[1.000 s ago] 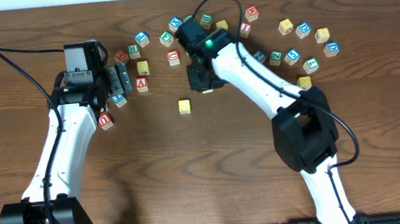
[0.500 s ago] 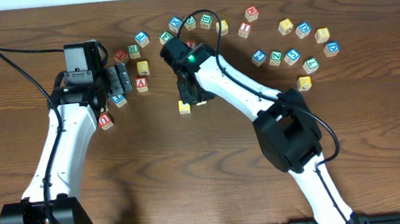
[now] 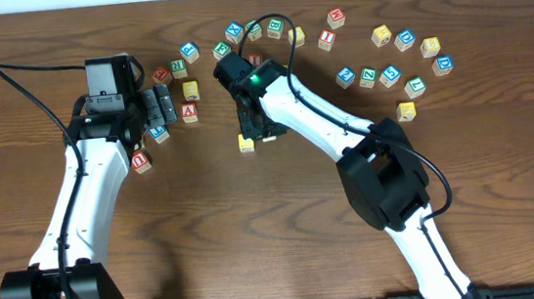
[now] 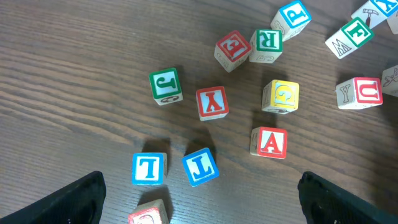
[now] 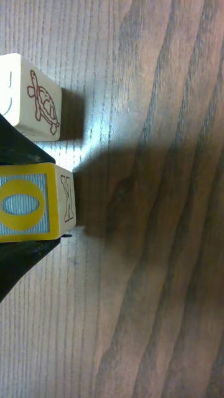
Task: Spell out CORL
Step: 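Carry the O block and set it right of the C block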
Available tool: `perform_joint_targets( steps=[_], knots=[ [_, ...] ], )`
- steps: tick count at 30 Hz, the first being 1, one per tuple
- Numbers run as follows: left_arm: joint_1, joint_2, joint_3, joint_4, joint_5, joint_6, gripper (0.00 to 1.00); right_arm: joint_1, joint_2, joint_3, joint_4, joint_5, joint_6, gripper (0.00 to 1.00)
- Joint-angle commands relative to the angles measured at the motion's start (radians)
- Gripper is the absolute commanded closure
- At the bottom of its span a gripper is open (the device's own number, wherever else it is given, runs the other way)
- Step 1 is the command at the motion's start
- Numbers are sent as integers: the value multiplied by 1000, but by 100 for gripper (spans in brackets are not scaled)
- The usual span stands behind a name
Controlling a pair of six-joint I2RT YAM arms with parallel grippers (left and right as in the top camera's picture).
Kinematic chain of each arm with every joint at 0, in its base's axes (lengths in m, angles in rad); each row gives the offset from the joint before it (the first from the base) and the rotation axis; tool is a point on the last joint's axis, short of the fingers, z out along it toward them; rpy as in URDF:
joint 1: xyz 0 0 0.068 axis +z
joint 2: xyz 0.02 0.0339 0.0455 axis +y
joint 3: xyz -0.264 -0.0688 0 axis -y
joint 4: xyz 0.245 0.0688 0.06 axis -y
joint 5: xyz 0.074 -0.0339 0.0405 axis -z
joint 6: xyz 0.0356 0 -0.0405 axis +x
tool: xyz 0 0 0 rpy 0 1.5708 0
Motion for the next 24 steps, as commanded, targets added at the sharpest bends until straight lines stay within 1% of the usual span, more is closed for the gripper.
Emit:
perform_joint_targets(
  steps=[1, 12, 19, 24],
  knots=[
    [5, 11, 24, 0, 9, -8, 2, 6, 8, -9, -3, 19, 30, 75],
    [5, 11, 24, 0, 10, -8, 2, 6, 8, -22, 9, 20, 80, 75],
    [5, 11, 24, 0, 10, -8, 2, 6, 8, -33, 21, 19, 81, 74],
    [5, 11, 24, 0, 10, -8, 2, 6, 8, -33, 21, 19, 80, 67]
  ],
)
